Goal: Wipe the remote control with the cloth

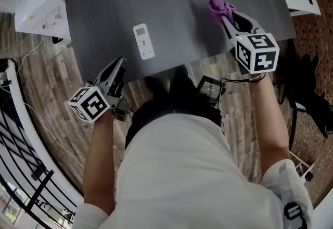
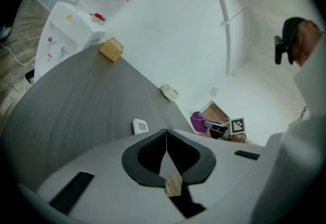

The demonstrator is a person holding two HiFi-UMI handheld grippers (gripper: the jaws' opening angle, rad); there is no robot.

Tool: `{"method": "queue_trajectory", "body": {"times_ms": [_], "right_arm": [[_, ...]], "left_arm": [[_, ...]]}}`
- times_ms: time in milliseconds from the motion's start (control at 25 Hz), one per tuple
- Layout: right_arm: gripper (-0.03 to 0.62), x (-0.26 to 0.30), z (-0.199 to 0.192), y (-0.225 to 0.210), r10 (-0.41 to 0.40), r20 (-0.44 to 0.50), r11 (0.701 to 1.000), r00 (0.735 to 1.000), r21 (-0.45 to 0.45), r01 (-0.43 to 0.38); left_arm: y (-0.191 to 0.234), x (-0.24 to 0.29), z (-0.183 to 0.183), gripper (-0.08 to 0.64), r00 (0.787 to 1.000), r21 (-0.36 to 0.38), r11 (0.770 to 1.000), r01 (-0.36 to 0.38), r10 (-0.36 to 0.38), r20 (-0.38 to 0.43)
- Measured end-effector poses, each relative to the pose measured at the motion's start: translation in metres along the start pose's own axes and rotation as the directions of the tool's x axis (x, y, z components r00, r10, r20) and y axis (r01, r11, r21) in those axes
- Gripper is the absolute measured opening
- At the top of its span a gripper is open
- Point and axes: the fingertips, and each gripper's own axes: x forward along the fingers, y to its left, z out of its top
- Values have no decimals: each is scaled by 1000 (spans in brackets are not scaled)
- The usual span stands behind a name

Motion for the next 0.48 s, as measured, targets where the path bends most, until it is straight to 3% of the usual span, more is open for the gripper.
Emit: {"method": "queue_trajectory", "body": {"times_ms": [120,240,480], "right_arm": [[100,-48,17,-47,-107,84,993,991,64,102],[100,-90,32,-59,-136,172,983,976,146,111],[100,-140,8,34,107,270,944,957,273,-183]], "left_arm": [[-22,-33,-10,6,999,-25,999,38,-37,26],[-42,-60,-14,6,995,-54,996,66,-61,84],[-104,-99,-34,6,966,-84,982,167,-146,212]]}}
